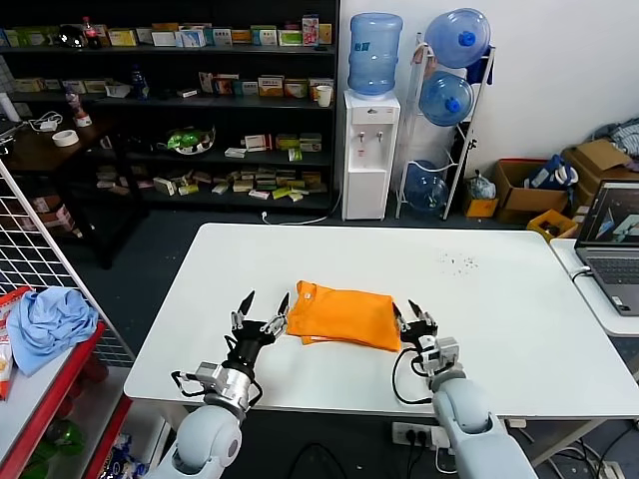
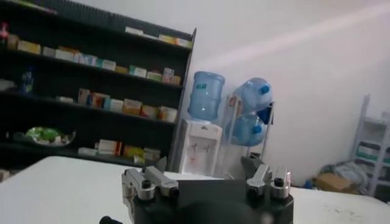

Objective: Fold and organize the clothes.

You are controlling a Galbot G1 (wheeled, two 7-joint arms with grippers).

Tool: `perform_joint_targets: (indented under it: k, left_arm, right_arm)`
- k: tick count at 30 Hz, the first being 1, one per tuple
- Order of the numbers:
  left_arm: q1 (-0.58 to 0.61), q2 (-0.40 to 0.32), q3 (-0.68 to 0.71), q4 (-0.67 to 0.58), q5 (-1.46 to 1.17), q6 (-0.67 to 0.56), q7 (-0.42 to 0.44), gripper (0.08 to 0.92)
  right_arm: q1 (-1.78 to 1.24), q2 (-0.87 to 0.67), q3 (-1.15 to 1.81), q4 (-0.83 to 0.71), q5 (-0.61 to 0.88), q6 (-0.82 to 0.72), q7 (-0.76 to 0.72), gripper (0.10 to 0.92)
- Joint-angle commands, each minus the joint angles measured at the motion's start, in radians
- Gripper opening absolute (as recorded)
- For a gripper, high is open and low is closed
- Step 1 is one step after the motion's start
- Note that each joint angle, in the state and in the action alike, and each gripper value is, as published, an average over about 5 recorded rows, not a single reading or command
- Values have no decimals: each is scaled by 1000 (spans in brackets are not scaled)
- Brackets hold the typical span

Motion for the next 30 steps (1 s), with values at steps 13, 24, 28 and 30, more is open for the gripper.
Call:
perform_joint_targets:
  k: [13, 24, 28, 30]
  left_arm:
    - [103, -1, -107, 108, 361, -261, 44, 823]
    - [107, -29, -146, 78, 377, -232, 87, 823]
    - [112, -31, -153, 66, 373, -221, 92, 823]
    - [116, -31, -155, 62, 372, -220, 95, 823]
  right_arm:
    - [-423, 35, 426, 439, -117, 61, -32, 809]
    - [-438, 53, 457, 465, -106, 34, -44, 823]
    - [-443, 49, 455, 470, -95, 32, -43, 823]
    - [-445, 48, 452, 472, -91, 31, -43, 823]
